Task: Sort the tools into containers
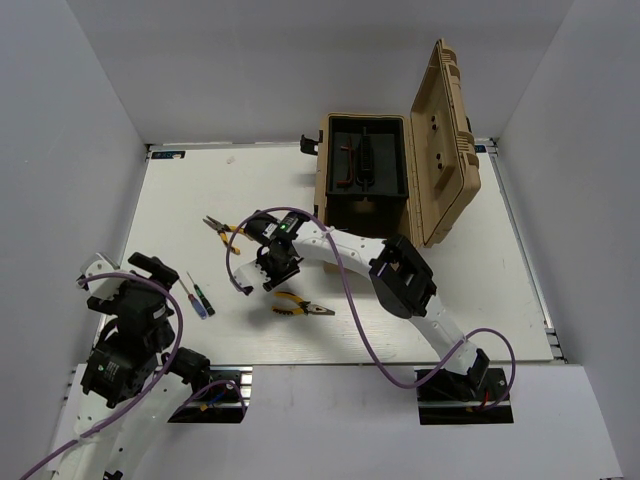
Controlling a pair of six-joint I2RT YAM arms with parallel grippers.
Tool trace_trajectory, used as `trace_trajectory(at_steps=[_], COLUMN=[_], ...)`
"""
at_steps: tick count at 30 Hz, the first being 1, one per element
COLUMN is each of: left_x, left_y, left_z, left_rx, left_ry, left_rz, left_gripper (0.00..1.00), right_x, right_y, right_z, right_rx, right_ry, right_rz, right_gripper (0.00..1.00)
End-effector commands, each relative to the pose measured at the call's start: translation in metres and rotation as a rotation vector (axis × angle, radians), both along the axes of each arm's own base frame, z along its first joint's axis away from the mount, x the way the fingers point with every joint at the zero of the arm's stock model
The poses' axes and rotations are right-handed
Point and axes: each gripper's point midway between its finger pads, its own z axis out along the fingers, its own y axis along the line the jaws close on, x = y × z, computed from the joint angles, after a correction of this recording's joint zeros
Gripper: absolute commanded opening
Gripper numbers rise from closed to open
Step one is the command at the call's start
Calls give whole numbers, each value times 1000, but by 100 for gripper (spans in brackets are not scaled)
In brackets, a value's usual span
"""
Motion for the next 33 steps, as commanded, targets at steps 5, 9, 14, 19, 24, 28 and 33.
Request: trace_trajectory(at_steps=[5,9,14,19,24,28,33], left_x=[0,0,0,0,0,-1,-1], left_y=[-1,-1,-1,-1,-1,0,0], left_z=[1,3,3,3,3,4,4], left_rx=[2,-2,-2,-2,-2,-5,-5], left_ry=[-5,-14,-14,-14,-14,-22,-22], left_rz=[-9,-9,-9,-9,-9,-9,-9], left_gripper=[86,86,86,86,86,86,86], right_x=[7,5,3,9,16,4,-26], right_y=[5,3,-2,4,6,-3,-38], right_z=[5,-2,-11,-21,-26,-33,-37], right_rx=[27,12,-15,-16,-22,-69,-198], right_ry=[-26,-16,1,-17,-36,11,150], right_rz=[25,33,62,57,54,116,233], right_gripper=[39,39,39,39,39,39,39])
